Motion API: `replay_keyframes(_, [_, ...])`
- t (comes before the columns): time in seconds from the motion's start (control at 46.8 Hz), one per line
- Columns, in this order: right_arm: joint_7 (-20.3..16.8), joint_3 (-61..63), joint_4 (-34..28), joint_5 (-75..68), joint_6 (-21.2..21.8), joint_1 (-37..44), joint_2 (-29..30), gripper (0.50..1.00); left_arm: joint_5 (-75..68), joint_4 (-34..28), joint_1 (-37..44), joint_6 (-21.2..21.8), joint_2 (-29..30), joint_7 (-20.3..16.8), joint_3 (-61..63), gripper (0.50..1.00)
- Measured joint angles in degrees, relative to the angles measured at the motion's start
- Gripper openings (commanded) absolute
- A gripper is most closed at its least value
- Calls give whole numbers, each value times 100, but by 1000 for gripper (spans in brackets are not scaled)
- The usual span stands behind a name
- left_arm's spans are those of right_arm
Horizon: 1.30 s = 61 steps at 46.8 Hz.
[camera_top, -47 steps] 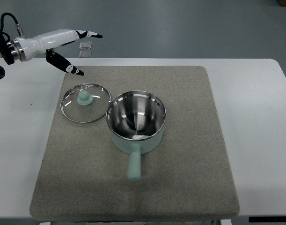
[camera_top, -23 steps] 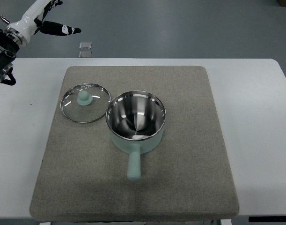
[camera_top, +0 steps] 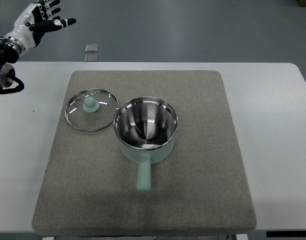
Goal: Place lid left of pot with left hand
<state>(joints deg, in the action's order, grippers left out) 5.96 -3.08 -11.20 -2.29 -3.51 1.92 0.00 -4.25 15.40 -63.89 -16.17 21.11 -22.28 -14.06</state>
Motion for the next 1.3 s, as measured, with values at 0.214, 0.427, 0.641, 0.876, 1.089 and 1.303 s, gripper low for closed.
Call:
replay_keyframes(0.214, [0, 0, -3, 0, 0, -2, 0, 924, 207, -108, 199, -380, -6, -5, -785, 994])
replay_keyframes(0.427, [1, 0, -3, 0, 0, -2, 0, 924, 243, -116, 466, -590, -53, 4, -1433, 994])
replay_keyframes(0.641, [1, 0, -1, 0, 0, -4, 0, 924, 519, -443, 505, -528, -422, 147, -1608, 994])
replay_keyframes(0.876, [1, -2, -1, 0, 0, 0, 0, 924, 597, -596, 579, -537, -692, 171, -1600, 996])
replay_keyframes(1.089, [-2, -1, 0, 0, 0, -3, 0, 924, 706, -565, 552, -537, -704, 164, -1625, 994])
replay_keyframes(1.303, [-1, -1, -2, 0, 0, -3, 0, 924, 819, -533, 482, -560, -760, 162, -1623, 996])
